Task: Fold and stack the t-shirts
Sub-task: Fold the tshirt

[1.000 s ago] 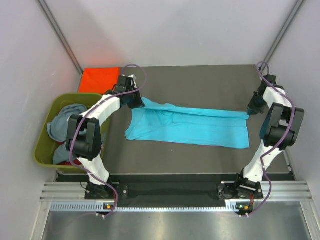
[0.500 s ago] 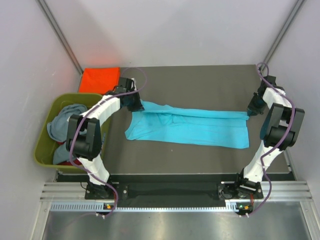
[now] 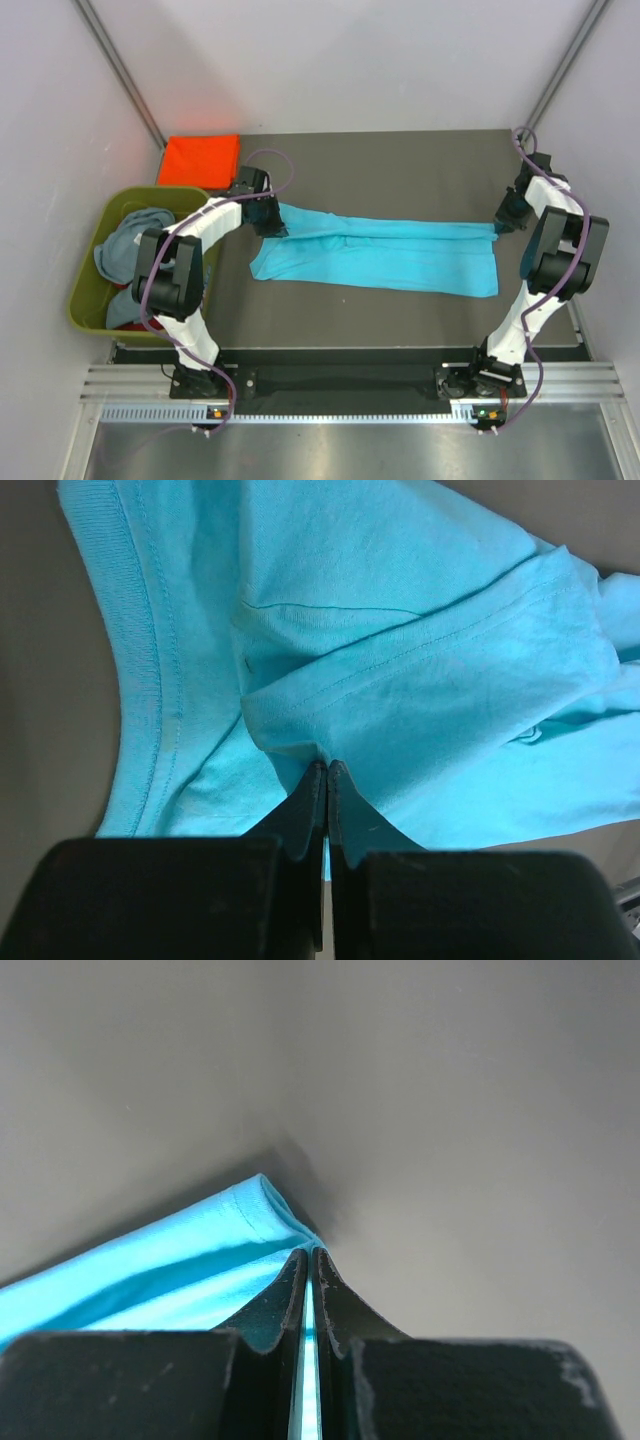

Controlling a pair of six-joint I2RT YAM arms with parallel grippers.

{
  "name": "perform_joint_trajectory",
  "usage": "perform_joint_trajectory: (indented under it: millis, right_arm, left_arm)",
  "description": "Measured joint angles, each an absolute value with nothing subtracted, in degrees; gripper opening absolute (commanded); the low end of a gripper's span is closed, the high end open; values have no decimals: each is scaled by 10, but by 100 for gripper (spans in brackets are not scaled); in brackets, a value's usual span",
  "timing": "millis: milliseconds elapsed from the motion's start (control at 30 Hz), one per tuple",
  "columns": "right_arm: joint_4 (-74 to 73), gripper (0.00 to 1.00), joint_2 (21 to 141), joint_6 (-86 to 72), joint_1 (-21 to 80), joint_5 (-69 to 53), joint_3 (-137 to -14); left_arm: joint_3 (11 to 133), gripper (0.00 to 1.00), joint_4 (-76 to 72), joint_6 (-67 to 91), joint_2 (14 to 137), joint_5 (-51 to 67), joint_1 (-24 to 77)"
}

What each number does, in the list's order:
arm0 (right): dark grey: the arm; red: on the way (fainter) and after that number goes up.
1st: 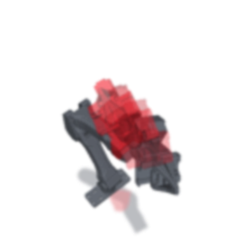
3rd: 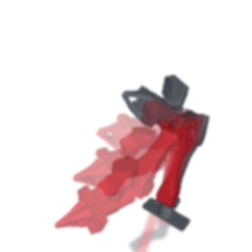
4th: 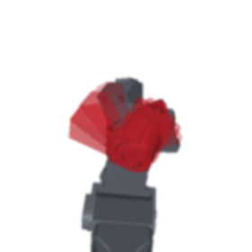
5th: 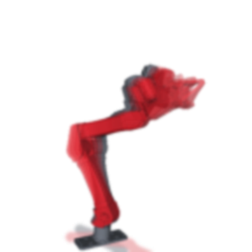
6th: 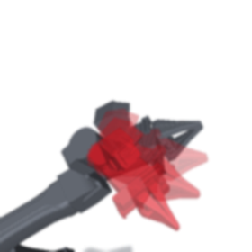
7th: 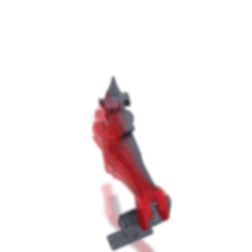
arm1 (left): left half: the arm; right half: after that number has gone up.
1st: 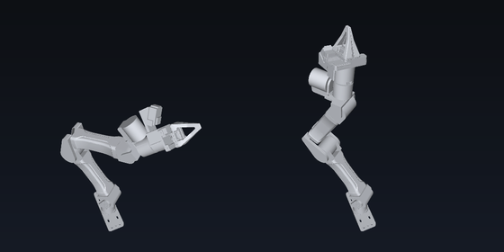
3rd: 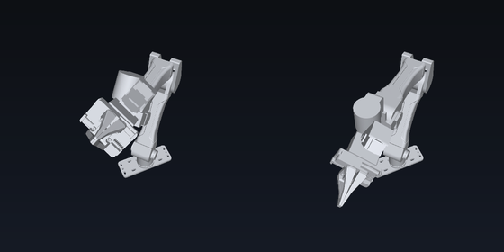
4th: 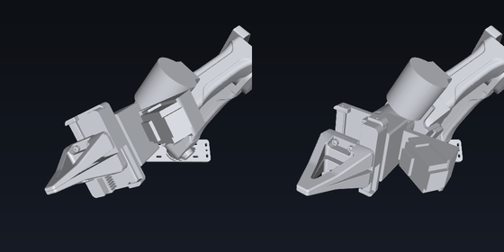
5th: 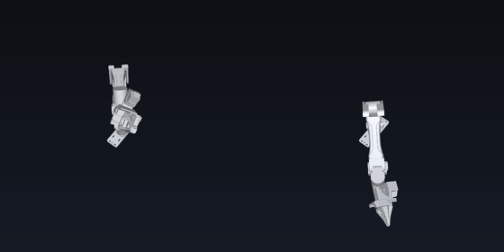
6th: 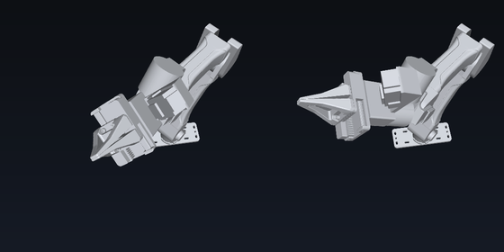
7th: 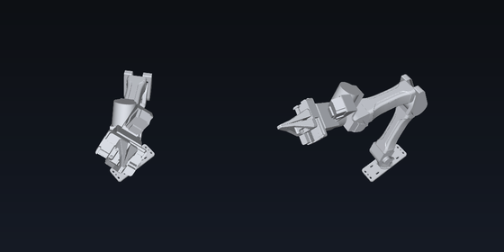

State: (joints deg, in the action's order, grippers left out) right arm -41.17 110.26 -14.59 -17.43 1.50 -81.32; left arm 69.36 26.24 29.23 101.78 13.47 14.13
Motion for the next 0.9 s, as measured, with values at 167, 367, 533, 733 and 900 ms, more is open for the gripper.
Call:
perform_joint_trajectory:
  millis: [167,367,533,733,900]
  right_arm:
    - [-411,2,1103,-146,-174,18,-809]
    - [-412,3,1103,-145,-174,21,-802]
    - [-415,8,1102,-146,-174,25,-802]
    - [-441,29,1088,-141,-174,50,-803]
    - [-446,34,1023,-145,-145,31,-804]
  left_arm:
    - [694,0,262,292,1017,134,142]
    - [690,0,267,292,1013,134,142]
    - [683,0,267,292,1010,135,142]
    - [661,27,277,281,988,141,142]
    - [655,36,289,278,929,146,142]
